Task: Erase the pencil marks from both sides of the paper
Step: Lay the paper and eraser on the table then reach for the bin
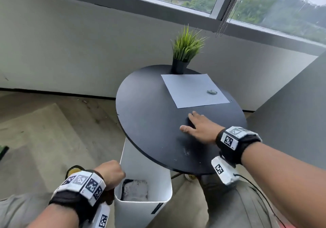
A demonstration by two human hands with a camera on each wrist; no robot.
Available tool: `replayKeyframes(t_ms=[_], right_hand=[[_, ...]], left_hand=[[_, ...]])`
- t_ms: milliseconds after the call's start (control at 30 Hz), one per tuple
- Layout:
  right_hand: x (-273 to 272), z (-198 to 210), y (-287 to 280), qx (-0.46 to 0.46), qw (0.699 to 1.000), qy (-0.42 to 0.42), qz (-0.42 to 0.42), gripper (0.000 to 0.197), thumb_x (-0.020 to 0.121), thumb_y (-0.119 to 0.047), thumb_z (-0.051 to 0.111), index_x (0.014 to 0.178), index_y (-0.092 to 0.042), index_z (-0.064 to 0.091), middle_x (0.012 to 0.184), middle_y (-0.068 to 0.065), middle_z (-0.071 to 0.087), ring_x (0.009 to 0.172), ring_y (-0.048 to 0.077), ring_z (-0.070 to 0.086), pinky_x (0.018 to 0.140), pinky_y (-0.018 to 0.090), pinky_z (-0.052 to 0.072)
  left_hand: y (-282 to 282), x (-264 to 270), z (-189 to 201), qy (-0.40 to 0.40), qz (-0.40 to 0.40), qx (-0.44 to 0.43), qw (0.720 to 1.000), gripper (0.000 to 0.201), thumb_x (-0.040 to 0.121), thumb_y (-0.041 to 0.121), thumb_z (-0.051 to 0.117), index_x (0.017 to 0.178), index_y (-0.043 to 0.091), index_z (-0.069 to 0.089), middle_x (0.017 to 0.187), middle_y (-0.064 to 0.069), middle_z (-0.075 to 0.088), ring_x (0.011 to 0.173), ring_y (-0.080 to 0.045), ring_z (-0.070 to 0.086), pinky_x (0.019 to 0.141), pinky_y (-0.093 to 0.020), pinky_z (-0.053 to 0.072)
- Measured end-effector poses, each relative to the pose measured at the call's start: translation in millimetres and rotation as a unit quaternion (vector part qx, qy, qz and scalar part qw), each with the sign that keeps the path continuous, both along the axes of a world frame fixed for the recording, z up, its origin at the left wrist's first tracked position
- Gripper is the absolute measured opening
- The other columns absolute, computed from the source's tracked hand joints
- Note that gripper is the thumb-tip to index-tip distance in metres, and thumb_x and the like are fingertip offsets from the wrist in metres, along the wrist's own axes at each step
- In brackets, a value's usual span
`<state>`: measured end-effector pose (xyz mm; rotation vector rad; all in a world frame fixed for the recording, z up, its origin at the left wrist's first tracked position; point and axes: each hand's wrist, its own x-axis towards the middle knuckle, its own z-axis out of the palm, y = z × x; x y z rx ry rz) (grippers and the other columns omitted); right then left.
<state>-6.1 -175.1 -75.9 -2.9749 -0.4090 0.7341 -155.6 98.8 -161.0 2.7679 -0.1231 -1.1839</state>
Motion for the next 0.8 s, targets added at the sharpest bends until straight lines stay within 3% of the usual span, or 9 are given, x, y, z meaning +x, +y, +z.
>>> replayKeyframes(t_ms=[100,200,267,333,400,500,567,700,800], right_hand=[[-26.7,-2.3,4.2,-0.026,0.987,0.036,0.156,0.098,0.081,-0.084,0.028,0.158,-0.026,0.010,0.165,-0.012,-0.007,0.152,0.014,-0.008,0.124,0.042,0.008],[-39.9,16.7,14.8,0.111,0.952,0.033,0.282,0.071,0.088,-0.075,0.035,0.143,-0.033,0.049,0.153,-0.019,0.039,0.143,0.000,0.029,0.118,0.025,0.026],[-21.0,18.2,21.2,0.153,0.968,-0.053,0.193,0.054,0.095,-0.059,0.046,0.139,-0.029,0.053,0.144,-0.012,0.052,0.135,0.006,0.044,0.114,0.027,0.031],[-11.0,11.9,28.8,0.058,0.988,-0.051,0.134,0.065,0.096,-0.058,0.045,0.152,-0.026,0.034,0.160,-0.003,0.028,0.148,0.017,0.024,0.121,0.032,0.018],[-19.5,4.9,39.0,-0.005,0.981,-0.005,0.196,0.073,0.093,-0.064,0.045,0.154,-0.027,0.029,0.164,-0.001,0.016,0.151,0.021,0.015,0.122,0.040,0.017],[-29.2,9.7,62.2,0.138,0.954,-0.020,0.264,0.042,0.095,-0.056,0.049,0.127,-0.031,0.063,0.134,-0.007,0.060,0.122,0.010,0.054,0.106,0.032,0.041],[-18.8,10.8,80.1,0.140,0.965,-0.064,0.210,0.047,0.097,-0.052,0.049,0.137,-0.027,0.056,0.140,-0.004,0.056,0.128,0.013,0.050,0.110,0.031,0.037],[-34.2,-0.9,85.6,-0.010,0.970,-0.013,0.243,0.089,0.091,-0.068,0.045,0.157,-0.018,0.014,0.166,0.003,-0.001,0.153,0.018,0.000,0.124,0.040,0.010],[-63.8,14.8,64.2,0.084,0.953,0.054,0.285,0.065,0.093,-0.061,0.050,0.148,-0.028,0.040,0.158,-0.009,0.034,0.145,0.007,0.028,0.118,0.028,0.026]], left_hand=[[1.4,8.3,-6.4,-0.009,0.090,-0.030,0.995,0.034,0.102,0.017,0.040,0.122,-0.001,0.061,0.125,-0.017,0.063,0.117,-0.031,0.059,0.076,-0.026,0.044],[5.8,9.8,-11.9,-0.017,0.139,-0.026,0.990,0.033,0.100,0.024,0.041,0.114,0.006,0.065,0.123,-0.012,0.065,0.114,-0.026,0.061,0.075,-0.023,0.040],[6.5,12.8,-14.1,-0.004,0.160,-0.029,0.987,0.027,0.096,0.020,0.043,0.103,0.006,0.064,0.121,-0.017,0.065,0.109,-0.030,0.062,0.075,-0.025,0.042],[6.4,14.1,-11.9,-0.005,0.176,-0.045,0.983,0.025,0.092,0.018,0.044,0.102,0.005,0.063,0.118,-0.019,0.065,0.103,-0.032,0.062,0.075,-0.026,0.044],[7.0,14.7,-9.0,-0.004,0.186,-0.051,0.981,0.021,0.092,0.019,0.045,0.097,0.008,0.062,0.111,-0.016,0.065,0.097,-0.030,0.061,0.074,-0.026,0.044],[13.9,15.6,-14.2,-0.001,0.196,-0.067,0.978,0.022,0.093,0.020,0.045,0.078,0.010,0.057,0.096,-0.013,0.062,0.090,-0.028,0.062,0.069,-0.026,0.043],[18.1,14.4,-16.4,0.001,0.194,-0.070,0.979,0.026,0.092,0.018,0.045,0.068,0.010,0.052,0.090,-0.011,0.059,0.082,-0.027,0.058,0.064,-0.026,0.042],[22.5,11.2,-17.4,-0.016,0.177,-0.036,0.983,0.032,0.101,0.025,0.042,0.112,0.007,0.066,0.117,-0.011,0.066,0.109,-0.025,0.062,0.076,-0.022,0.040],[26.2,11.0,-16.3,-0.023,0.111,-0.007,0.994,0.036,0.103,0.025,0.039,0.119,0.004,0.064,0.125,-0.012,0.064,0.116,-0.025,0.060,0.078,-0.023,0.040]])
